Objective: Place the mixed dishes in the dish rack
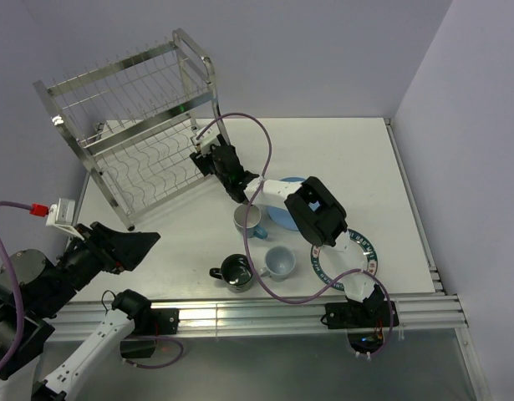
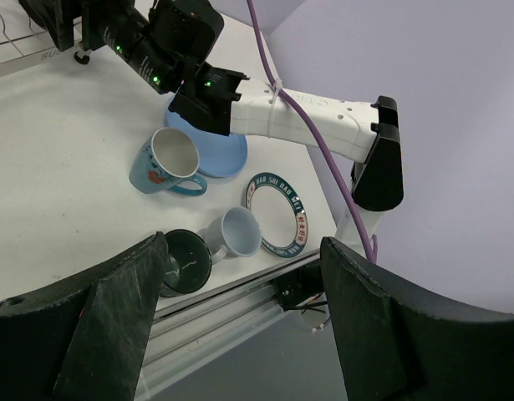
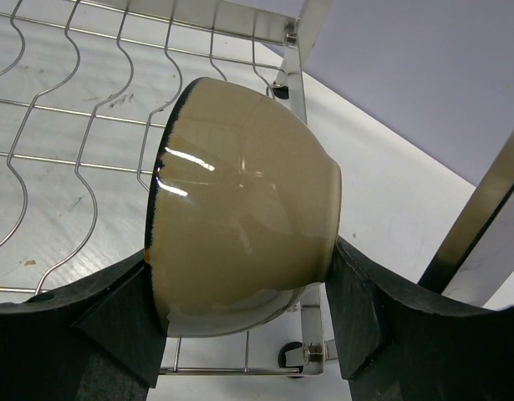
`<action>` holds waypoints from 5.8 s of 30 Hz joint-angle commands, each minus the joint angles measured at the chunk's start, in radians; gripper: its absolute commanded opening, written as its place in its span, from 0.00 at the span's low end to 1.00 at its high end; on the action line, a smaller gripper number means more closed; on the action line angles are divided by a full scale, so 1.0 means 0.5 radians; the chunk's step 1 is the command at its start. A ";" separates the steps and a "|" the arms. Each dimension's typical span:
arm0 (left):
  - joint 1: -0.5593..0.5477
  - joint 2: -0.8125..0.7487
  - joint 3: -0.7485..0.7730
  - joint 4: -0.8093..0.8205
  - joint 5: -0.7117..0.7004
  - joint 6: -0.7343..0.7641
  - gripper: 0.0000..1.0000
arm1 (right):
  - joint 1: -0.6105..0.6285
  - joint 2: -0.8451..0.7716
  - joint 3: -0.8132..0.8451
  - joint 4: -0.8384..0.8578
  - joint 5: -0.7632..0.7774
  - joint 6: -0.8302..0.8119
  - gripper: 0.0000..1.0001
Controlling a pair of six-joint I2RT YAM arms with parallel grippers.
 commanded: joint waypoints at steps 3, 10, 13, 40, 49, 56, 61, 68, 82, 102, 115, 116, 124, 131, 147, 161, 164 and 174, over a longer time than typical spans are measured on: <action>-0.011 -0.009 -0.014 0.095 -0.022 -0.048 0.80 | -0.031 -0.043 0.088 0.126 0.111 -0.050 0.00; -0.011 0.000 0.004 0.080 -0.028 -0.026 0.80 | 0.000 -0.007 0.103 0.178 0.283 -0.207 0.00; -0.011 -0.015 -0.011 0.077 -0.028 -0.029 0.80 | 0.000 0.000 0.128 0.154 0.271 -0.192 0.00; -0.008 0.083 -0.078 0.021 0.039 -0.008 0.81 | 0.009 -0.108 0.076 -0.107 0.163 -0.023 0.91; -0.008 0.150 -0.259 -0.037 0.097 -0.075 0.79 | 0.033 -0.316 -0.087 0.007 0.197 -0.066 0.95; -0.008 0.254 -0.257 -0.135 0.159 -0.082 0.79 | 0.107 -0.613 -0.102 -0.165 0.405 -0.054 0.96; -0.008 0.441 -0.345 -0.157 0.318 -0.078 0.77 | 0.141 -0.929 0.002 -0.872 0.917 0.442 1.00; -0.011 0.938 -0.229 0.067 0.276 0.044 0.76 | 0.107 -1.503 -0.004 -2.219 0.508 1.428 0.99; -0.112 2.015 -0.008 0.478 0.380 -0.017 0.61 | -0.135 -2.445 -0.918 -2.442 -0.057 1.655 0.97; -0.354 2.828 0.419 0.304 0.076 0.084 0.60 | -0.427 -2.798 -1.109 -2.509 -0.107 1.453 0.97; -0.345 2.865 0.511 0.313 0.054 0.240 0.00 | -0.497 -2.652 -1.002 -2.488 -0.339 1.413 0.97; -0.342 2.838 0.501 0.325 0.064 0.250 0.00 | -0.510 -2.618 -0.944 -2.515 -0.391 1.404 0.97; -0.192 2.375 0.462 0.591 0.235 0.290 0.00 | -0.730 -2.235 -0.554 -2.736 -1.213 1.351 0.96; -0.011 1.820 0.186 1.343 0.588 0.204 0.00 | -1.040 -2.182 -0.832 -2.103 -2.398 2.038 0.85; -0.014 1.574 0.017 1.678 0.696 0.115 0.00 | -0.964 -2.320 -1.677 0.633 -2.576 4.309 0.77; -0.014 1.460 0.010 1.739 0.729 0.032 0.00 | -0.752 -2.277 -1.679 0.645 -2.460 4.282 0.70; -0.011 1.430 -0.011 1.761 0.732 -0.005 0.00 | -0.743 -2.280 -1.676 0.620 -2.460 4.251 0.68; -0.011 1.334 -0.076 1.810 0.726 -0.094 0.00 | -0.679 -2.258 -1.618 0.504 -2.432 4.125 0.62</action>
